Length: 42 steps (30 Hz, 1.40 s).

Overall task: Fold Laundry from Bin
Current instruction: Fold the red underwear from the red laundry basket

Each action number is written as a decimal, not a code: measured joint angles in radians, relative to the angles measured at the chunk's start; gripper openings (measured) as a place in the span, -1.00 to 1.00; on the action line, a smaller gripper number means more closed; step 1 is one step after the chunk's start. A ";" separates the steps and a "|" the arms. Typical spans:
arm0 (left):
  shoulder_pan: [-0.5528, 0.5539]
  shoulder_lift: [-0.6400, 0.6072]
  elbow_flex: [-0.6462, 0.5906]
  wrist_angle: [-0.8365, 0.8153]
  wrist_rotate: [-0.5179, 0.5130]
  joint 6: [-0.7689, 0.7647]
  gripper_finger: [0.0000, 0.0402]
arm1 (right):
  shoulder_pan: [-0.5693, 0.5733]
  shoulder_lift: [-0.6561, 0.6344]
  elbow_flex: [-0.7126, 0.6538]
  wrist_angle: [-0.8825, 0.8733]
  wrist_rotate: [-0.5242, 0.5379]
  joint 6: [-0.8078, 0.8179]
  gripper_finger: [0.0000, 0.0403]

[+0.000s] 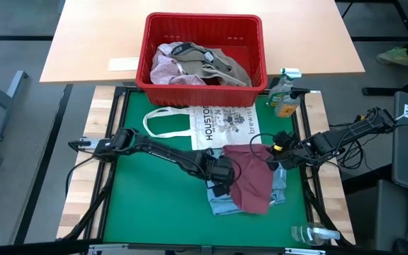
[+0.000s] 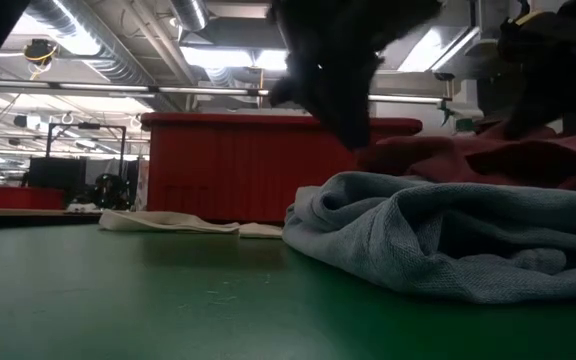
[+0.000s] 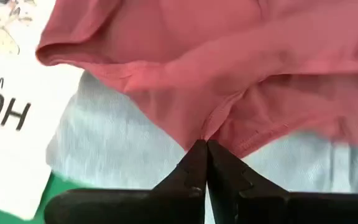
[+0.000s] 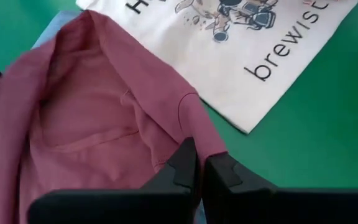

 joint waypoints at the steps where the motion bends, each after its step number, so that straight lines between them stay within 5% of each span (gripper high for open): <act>1: -0.007 -0.004 0.000 -0.013 0.002 0.000 -1.00 | 0.000 0.000 0.000 -0.001 -0.010 0.000 -0.94; 12: -0.046 -0.010 0.000 -0.240 0.004 0.001 -1.00 | 0.000 0.000 0.000 -0.008 -0.056 0.000 -0.94; 22: -0.044 -0.010 0.000 -0.175 -0.011 0.081 -0.99 | 0.000 0.000 0.000 -0.009 -0.055 0.000 -0.94; 27: -0.045 -0.010 0.000 -0.143 -0.012 0.087 -0.80 | 0.000 0.000 0.000 -0.013 -0.055 0.000 -0.92; 34: -0.045 -0.010 0.000 -0.143 -0.012 0.085 -0.43 | 0.000 0.000 0.000 -0.035 -0.053 0.000 -0.58; 42: -0.045 -0.010 0.000 -0.143 -0.006 0.086 -0.37 | 0.000 -0.011 0.001 -0.046 -0.029 -0.059 -0.31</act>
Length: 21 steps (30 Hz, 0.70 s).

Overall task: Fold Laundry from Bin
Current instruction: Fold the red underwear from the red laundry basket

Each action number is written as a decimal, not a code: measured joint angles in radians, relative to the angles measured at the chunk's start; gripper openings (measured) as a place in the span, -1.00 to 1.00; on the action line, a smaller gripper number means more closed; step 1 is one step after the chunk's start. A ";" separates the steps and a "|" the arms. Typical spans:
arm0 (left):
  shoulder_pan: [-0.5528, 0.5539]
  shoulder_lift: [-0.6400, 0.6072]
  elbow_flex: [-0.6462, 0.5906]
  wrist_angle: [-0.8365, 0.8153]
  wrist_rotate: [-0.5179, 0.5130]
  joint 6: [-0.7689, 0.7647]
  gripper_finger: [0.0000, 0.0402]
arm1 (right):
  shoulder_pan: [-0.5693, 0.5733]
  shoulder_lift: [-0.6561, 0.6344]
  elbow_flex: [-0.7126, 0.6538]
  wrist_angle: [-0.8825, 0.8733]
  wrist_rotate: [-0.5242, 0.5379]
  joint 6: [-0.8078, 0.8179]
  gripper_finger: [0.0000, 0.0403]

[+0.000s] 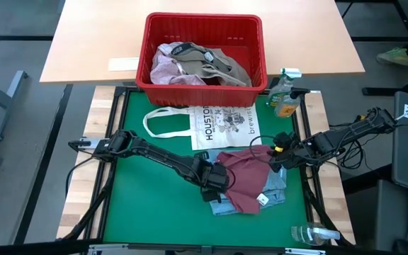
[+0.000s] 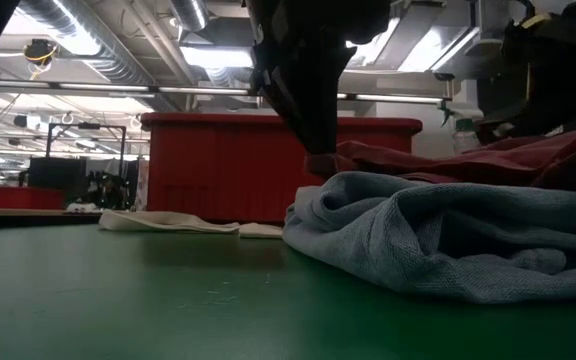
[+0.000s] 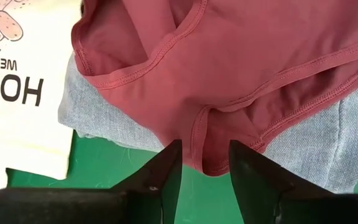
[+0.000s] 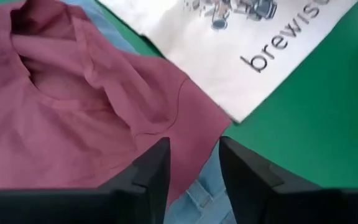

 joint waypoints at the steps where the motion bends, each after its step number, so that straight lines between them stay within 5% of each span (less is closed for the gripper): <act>1: 0.000 0.000 0.000 0.000 0.000 0.000 -0.37 | 0.000 0.002 0.004 0.001 0.012 -0.016 -0.31; 10: 0.001 0.000 0.000 0.005 0.001 -0.001 -0.37 | 0.000 0.002 0.045 0.169 0.090 -0.310 -0.30; 21: 0.001 0.000 0.000 0.025 0.001 -0.001 -0.37 | -0.136 0.158 0.042 0.261 -0.026 -0.481 -0.30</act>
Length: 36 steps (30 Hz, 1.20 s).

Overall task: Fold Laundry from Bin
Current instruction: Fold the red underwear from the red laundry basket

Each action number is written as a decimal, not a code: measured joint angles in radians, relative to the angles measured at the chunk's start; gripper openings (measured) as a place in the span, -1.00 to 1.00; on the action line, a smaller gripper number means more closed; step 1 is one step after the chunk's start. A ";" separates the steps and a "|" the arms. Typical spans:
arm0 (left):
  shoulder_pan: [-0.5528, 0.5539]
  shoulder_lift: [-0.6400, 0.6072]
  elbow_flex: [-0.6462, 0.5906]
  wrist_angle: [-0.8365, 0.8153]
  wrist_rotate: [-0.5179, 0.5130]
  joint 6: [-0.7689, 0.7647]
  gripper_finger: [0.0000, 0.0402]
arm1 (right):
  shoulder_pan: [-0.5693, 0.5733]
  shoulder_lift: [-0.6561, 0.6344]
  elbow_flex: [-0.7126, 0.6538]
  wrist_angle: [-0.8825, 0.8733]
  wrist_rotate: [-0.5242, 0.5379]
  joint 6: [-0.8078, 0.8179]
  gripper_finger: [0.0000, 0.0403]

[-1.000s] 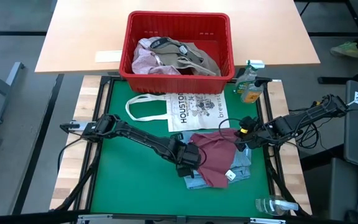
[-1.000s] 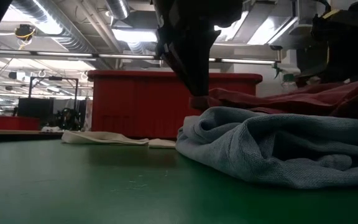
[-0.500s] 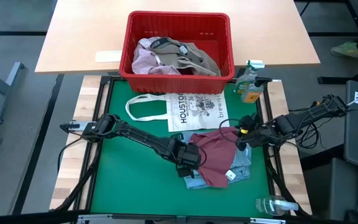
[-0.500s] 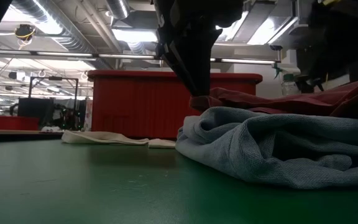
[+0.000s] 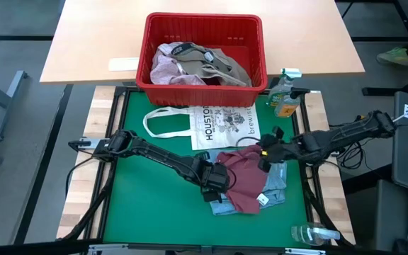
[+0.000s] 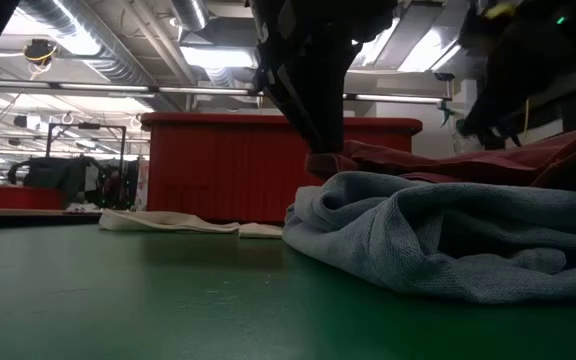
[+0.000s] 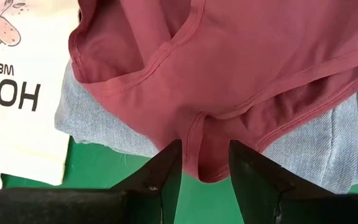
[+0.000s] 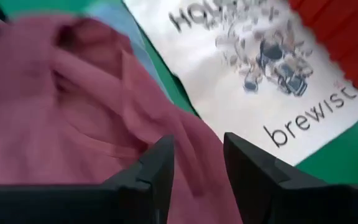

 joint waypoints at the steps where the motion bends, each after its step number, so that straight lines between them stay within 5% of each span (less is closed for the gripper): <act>1: 0.000 0.000 0.000 0.005 0.000 0.000 -0.37 | -0.025 0.020 0.000 0.003 -0.027 -0.019 -0.30; 8: 0.000 0.000 0.000 0.018 -0.001 0.000 -0.37 | -0.155 0.137 0.000 0.109 -0.230 -0.191 -0.30; 15: -0.002 0.000 0.000 0.020 -0.002 -0.001 -0.37 | -0.237 0.207 0.000 0.141 -0.272 -0.229 -0.33; 19: -0.002 0.000 0.000 0.024 -0.002 -0.001 -0.37 | -0.263 0.220 -0.001 0.133 -0.294 -0.237 -0.52; 24: -0.002 0.000 0.000 0.026 -0.002 -0.002 -0.37 | -0.266 0.217 0.000 0.136 -0.214 -0.246 -0.94; 28: -0.002 0.000 0.000 0.033 -0.003 -0.002 -0.37 | -0.264 0.220 0.000 0.135 -0.097 -0.246 -0.90; 36: 0.000 0.000 0.000 0.039 -0.045 -0.001 -0.37 | -0.264 0.255 0.000 0.133 -0.037 -0.247 -0.98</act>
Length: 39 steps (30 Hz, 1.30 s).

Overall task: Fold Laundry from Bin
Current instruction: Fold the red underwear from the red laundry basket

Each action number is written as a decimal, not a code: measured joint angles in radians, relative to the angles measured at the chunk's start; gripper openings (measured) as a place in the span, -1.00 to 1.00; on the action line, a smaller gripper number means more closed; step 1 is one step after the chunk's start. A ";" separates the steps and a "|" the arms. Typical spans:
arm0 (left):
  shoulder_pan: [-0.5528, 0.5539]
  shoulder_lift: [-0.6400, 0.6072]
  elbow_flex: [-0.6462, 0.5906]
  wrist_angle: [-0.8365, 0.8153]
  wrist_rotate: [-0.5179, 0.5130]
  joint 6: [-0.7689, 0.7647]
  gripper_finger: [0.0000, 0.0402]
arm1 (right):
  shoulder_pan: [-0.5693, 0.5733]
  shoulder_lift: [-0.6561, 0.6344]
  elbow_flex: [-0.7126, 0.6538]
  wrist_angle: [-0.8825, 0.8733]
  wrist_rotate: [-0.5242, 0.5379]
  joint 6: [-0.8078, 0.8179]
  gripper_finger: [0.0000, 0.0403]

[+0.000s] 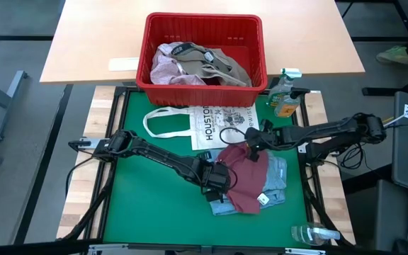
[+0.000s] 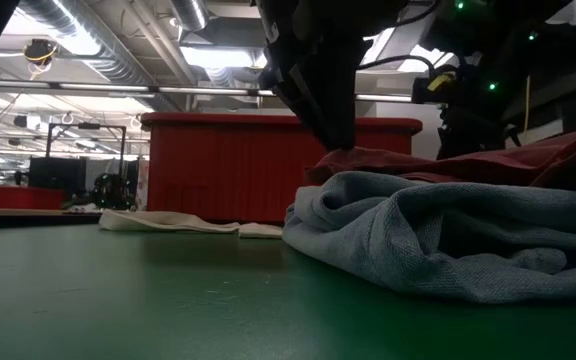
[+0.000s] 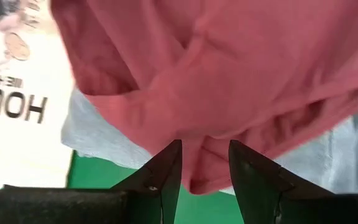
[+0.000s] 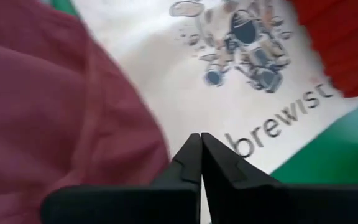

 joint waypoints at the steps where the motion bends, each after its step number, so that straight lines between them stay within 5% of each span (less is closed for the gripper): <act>1: 0.000 0.000 0.000 0.000 -0.011 0.000 -0.37 | 0.000 0.005 0.000 0.000 0.018 0.000 -0.98; 10: 0.000 0.000 0.000 0.017 -0.031 -0.004 -0.37 | 0.000 0.018 0.038 -0.047 0.095 0.000 -0.80; 22: -0.005 0.000 0.000 0.090 0.026 0.003 -0.37 | 0.002 0.016 0.170 -0.112 -0.364 -0.050 -0.80; 32: -0.019 0.000 0.000 0.092 0.025 0.003 -0.37 | 0.000 0.016 0.056 -0.111 -0.303 -0.108 -0.97; 39: -0.018 0.000 0.000 0.093 0.017 0.003 -0.37 | -0.010 0.016 0.024 -0.103 -0.148 -0.104 -0.97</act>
